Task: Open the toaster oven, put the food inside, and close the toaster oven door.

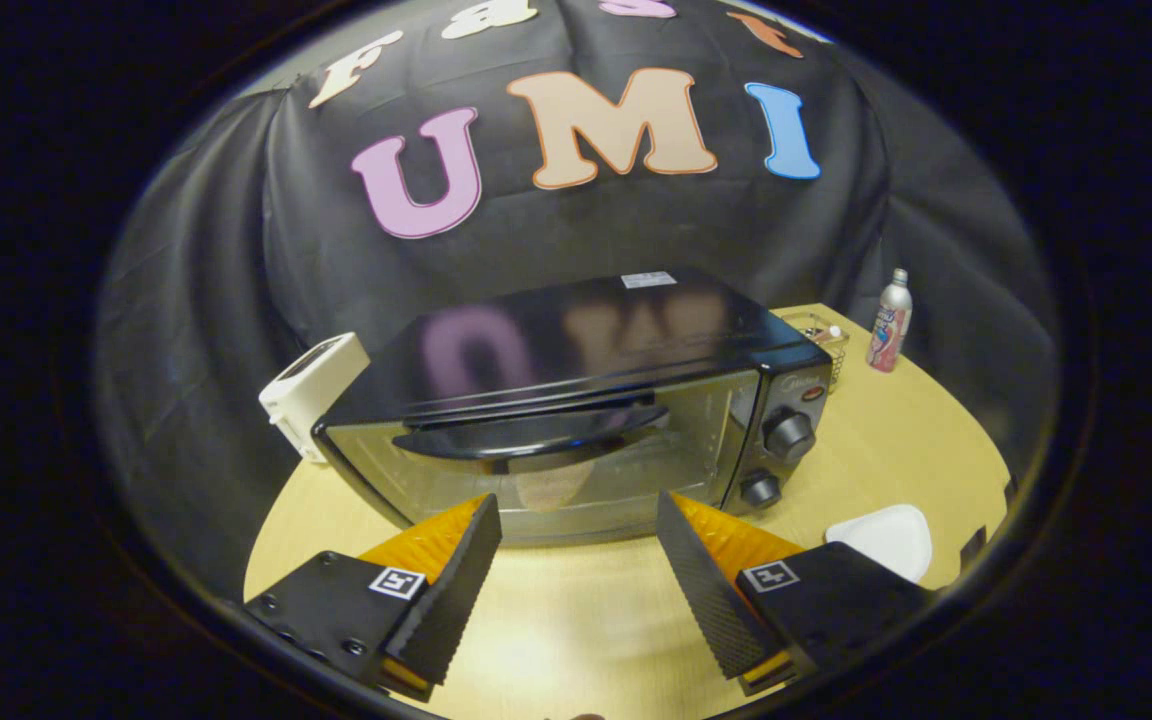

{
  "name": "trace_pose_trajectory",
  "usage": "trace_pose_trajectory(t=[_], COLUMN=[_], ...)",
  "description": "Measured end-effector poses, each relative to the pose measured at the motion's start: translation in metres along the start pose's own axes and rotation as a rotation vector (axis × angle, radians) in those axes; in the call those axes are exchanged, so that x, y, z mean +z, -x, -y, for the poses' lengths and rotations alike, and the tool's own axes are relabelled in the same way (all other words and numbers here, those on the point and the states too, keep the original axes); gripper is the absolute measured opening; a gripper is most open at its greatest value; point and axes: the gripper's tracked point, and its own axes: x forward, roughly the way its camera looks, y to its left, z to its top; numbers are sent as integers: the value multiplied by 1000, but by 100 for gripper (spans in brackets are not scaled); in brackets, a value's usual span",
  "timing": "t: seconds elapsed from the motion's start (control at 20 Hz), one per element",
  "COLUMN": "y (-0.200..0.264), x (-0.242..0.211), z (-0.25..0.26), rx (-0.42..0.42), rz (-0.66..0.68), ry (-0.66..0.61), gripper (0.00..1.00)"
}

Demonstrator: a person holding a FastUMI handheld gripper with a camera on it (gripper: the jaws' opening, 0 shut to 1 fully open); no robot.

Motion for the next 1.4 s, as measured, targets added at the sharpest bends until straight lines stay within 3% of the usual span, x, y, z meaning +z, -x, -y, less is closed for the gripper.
trace_pose_trajectory(t=[0.5, 0.85, 1.05, 1.4], y=[-8, 13, 38, 87], x=[7, 12, 65, 219], z=[1, 5, 17, 55], rx=[0, 15, 8, -74], rz=[11, 23, 133, 362], ry=[-13, 22, 43, 51], gripper=[99, 99, 99, 99])
